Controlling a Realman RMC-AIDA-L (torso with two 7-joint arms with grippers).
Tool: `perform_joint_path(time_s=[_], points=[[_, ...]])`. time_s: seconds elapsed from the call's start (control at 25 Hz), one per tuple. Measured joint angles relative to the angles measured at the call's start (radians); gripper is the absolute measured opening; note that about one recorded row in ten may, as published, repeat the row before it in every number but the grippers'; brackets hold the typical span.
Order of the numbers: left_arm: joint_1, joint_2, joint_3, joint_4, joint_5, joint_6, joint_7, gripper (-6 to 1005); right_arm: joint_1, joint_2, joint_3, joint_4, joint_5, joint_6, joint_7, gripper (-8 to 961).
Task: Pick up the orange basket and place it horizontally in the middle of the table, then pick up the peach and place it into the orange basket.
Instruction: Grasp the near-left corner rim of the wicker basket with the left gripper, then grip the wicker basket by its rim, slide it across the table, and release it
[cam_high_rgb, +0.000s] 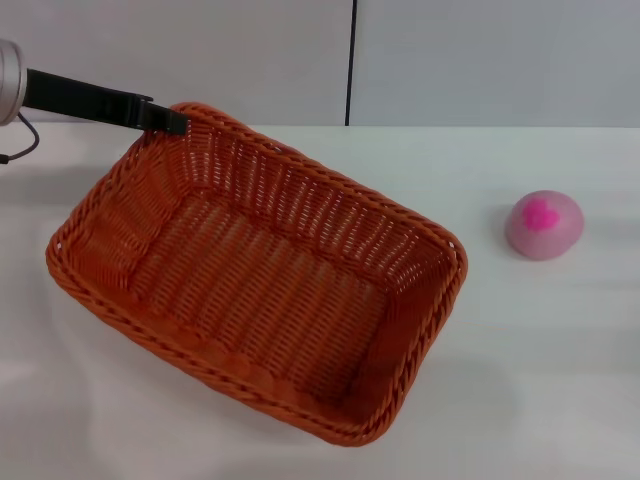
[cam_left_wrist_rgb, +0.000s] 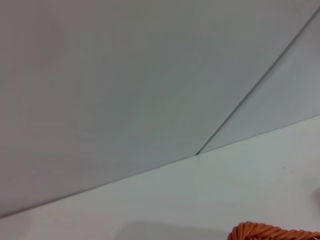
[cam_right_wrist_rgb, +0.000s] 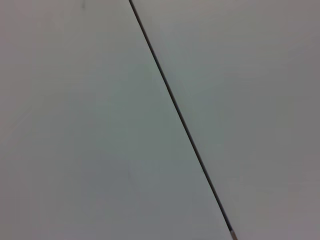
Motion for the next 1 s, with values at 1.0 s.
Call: perform_joint_path(time_s=[1.0], points=[[0.017, 0.118, -0.094, -0.218, -0.175, 0.099, -0.109, 203, 0.004, -0.005, 0.001, -0.014, -0.002, 0.023, 0.007, 571]])
